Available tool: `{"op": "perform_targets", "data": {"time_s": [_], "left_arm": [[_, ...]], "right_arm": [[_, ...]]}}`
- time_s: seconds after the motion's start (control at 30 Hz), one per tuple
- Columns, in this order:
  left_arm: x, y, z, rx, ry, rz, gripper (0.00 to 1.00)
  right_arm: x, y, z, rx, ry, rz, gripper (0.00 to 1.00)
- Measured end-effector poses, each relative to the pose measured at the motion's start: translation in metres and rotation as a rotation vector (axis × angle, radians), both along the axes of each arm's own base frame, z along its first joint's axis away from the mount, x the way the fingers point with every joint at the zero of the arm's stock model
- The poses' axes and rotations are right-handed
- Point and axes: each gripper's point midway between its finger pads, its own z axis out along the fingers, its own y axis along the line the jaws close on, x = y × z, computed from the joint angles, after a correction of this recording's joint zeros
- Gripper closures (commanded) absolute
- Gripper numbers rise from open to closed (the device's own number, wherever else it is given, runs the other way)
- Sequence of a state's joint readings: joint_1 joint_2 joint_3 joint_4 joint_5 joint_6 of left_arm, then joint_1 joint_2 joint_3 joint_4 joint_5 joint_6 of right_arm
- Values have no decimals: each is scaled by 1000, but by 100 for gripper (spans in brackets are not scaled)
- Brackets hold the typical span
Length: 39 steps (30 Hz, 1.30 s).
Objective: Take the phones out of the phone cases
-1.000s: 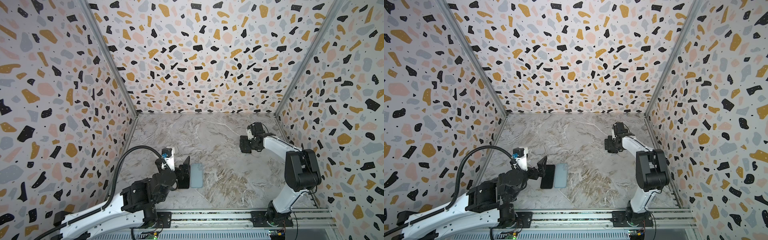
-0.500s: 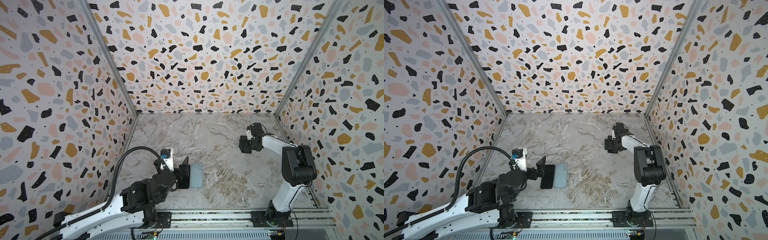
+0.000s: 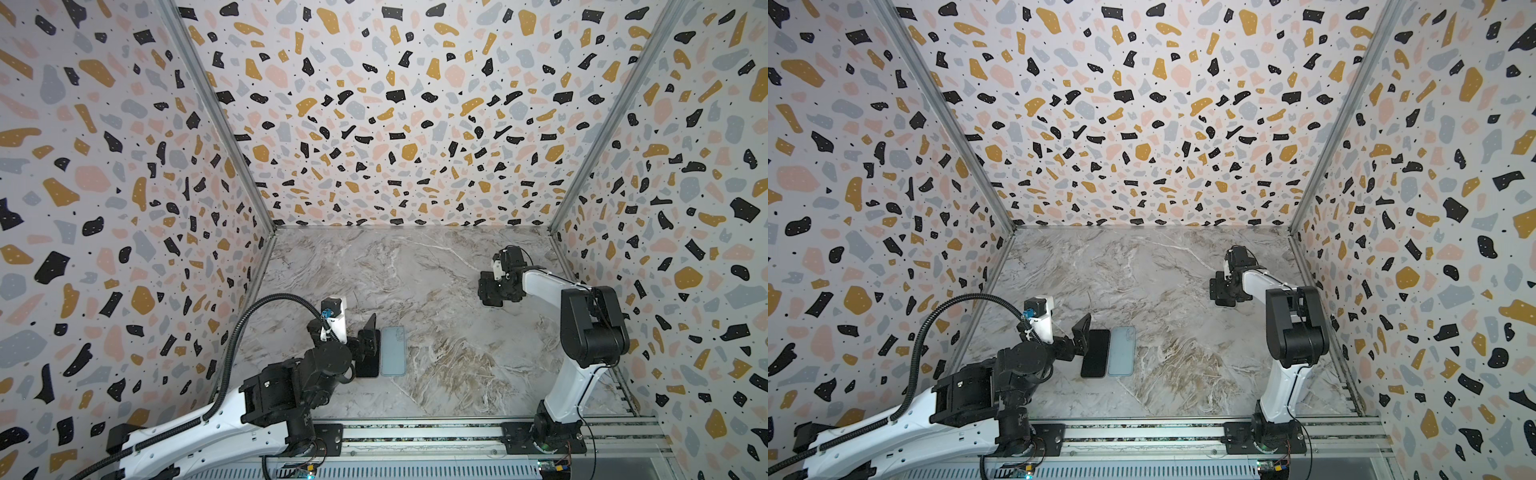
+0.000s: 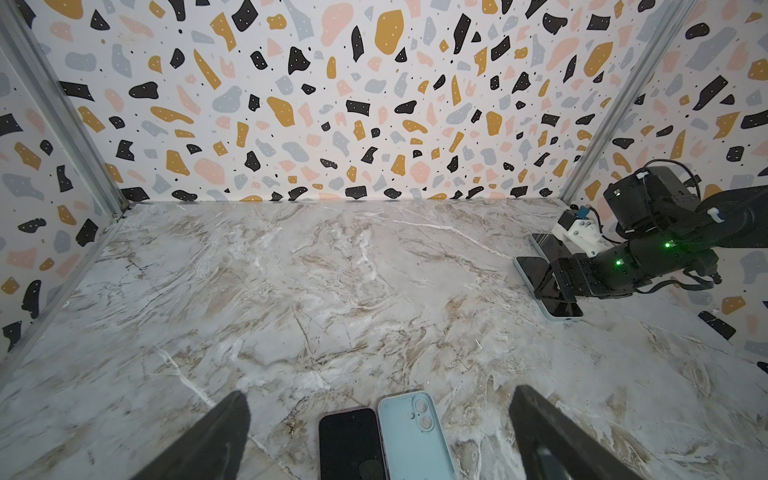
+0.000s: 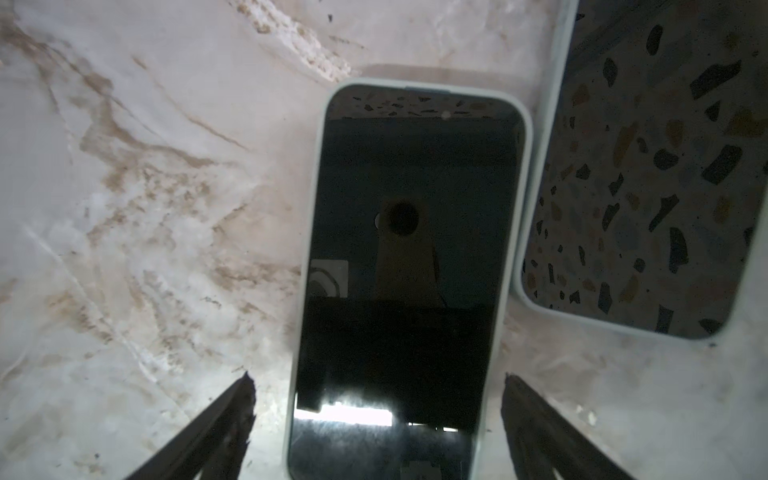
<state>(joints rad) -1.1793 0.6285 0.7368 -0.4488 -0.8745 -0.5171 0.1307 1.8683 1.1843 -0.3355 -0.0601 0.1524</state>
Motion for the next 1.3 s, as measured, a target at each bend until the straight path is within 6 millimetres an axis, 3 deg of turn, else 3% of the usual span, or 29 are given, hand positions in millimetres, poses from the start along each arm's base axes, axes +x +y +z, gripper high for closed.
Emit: {"op": "perform_targets", "data": {"time_s": [1.03,1.3], "left_arm": [[0,1,2,-11,-5,6,0],[3,-23,-14,-73,40,-35,0]], "right_arm": [[22,-5,-8,-16,-21,-51,25],[22,-5,-8,-21,-29,-59,38]]}}
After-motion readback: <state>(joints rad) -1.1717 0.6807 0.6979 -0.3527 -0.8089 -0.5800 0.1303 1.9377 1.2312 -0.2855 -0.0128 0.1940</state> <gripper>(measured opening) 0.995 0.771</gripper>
